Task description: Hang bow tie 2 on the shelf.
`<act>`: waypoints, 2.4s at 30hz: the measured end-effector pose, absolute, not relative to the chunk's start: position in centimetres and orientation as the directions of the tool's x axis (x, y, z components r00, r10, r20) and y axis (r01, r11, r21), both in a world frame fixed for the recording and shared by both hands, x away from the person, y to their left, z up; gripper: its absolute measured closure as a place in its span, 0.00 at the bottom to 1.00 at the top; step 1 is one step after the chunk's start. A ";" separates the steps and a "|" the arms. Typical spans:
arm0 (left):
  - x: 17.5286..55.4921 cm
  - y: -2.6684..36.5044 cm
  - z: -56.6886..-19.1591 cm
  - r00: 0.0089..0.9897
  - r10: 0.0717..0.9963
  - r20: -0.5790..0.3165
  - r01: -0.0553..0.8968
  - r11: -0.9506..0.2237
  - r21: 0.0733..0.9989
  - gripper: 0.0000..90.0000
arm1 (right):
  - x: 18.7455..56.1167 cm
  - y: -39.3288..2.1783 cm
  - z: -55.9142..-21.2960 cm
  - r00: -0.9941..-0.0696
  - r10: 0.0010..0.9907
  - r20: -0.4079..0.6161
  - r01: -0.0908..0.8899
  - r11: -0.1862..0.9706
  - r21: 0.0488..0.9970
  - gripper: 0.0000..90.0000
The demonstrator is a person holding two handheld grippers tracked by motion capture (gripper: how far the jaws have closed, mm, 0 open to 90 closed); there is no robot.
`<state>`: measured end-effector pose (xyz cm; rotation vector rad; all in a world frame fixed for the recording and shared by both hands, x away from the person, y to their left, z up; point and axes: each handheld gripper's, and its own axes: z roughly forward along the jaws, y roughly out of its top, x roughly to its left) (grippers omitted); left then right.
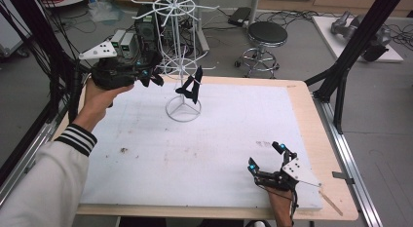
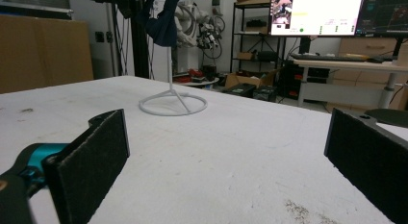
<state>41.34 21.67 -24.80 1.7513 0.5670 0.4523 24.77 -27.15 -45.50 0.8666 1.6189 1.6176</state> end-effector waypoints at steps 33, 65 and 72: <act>40.9 20.6 -25.1 0.781 0.622 0.058 0.119 -0.239 0.964 0.13 | 24.7 -27.1 -45.5 -0.543 0.840 -0.006 -0.006 0.003 1.000 0.01; 28.3 29.7 -39.2 0.687 0.727 -0.006 0.067 -0.055 0.996 0.13 | 24.6 -27.0 -45.5 -0.535 0.845 -0.011 -0.007 0.008 1.000 0.01; 26.7 29.8 -42.1 0.644 0.765 -0.013 0.047 -0.023 0.999 0.13 | 24.6 -27.0 -45.5 -0.532 0.847 -0.019 -0.013 0.014 1.000 0.01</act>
